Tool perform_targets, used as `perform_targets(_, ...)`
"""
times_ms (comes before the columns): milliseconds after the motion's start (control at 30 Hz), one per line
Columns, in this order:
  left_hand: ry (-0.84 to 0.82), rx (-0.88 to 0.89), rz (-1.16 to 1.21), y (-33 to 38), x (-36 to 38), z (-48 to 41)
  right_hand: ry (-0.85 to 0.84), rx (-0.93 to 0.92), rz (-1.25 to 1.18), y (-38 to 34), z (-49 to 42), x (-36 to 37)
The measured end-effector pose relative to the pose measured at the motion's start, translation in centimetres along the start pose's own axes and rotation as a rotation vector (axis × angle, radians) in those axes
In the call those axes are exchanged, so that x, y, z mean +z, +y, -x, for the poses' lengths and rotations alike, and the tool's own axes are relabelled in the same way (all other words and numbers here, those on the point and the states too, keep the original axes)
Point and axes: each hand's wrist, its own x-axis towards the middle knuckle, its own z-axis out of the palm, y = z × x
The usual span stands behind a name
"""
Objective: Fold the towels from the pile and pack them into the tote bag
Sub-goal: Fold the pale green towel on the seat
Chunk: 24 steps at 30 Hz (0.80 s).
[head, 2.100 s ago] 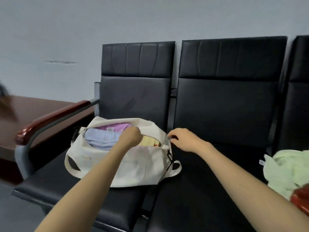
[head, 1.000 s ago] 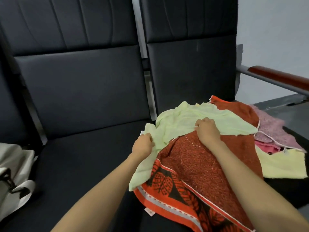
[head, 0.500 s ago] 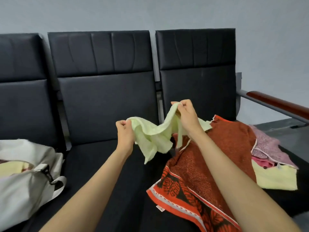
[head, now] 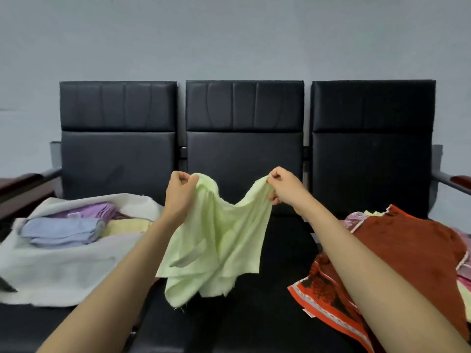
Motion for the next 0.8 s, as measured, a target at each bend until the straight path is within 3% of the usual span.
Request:
perform_targets(100, -0.092, -0.089, -0.221, -2.1, -1.9, -1.8, -0.236, 0.144, 0.2, 1.4, -1.2, 2.2)
perform_targets(200, 0.025, -0.099, -0.206, -2.6, -3.0, -3.3, -0.376, 0.181, 0.334, 2.1, -2.7, 4.4)
perform_targets(267, 0.192, -0.018, -0.058, -1.1, -3.5, -3.8, -0.274, 0.095, 0.083, 2.2, -4.9, 5.7)
perform_targets(300, 0.254, 0.052, 0.008, -0.1, -3.6, -3.9, -0.136, 0.077, -0.069, 2.0, -6.0, 5.9)
perform_targets(400, 0.267, 0.221, 0.051, 2.2, -3.0, -3.1, 0.082, -0.033, -0.315, 0.1, -7.5, 4.6)
perform_targets(467, 0.12, 0.239, -0.016, 1.8, -1.1, -1.8, 0.089, -0.044, -0.329, 0.7, -8.8, 3.1)
perform_targets(500, -0.038, 0.206, -0.055, 1.1, 0.1, -0.8, 0.073, -0.017, -0.261, 1.6, -9.3, 2.4)
perform_targets(600, -0.698, -0.136, 0.029, -1.5, 3.6, 3.0, 0.084, 0.162, -0.022, 5.2, -9.4, 0.9)
perform_targets(633, -0.83, -0.241, 0.048, -2.8, 4.5, 3.9, 0.089, 0.195, 0.055, 6.3, -8.7, 0.7)
perform_targets(700, -0.904, -0.304, -0.024, -5.7, 5.5, 5.0, 0.055, 0.195, 0.219, 8.1, -6.0, 0.7)
perform_targets(800, -0.843, -0.259, -0.215, -10.0, 5.6, 5.7, -0.132, 0.163, 0.354, 10.7, -1.2, 1.8)
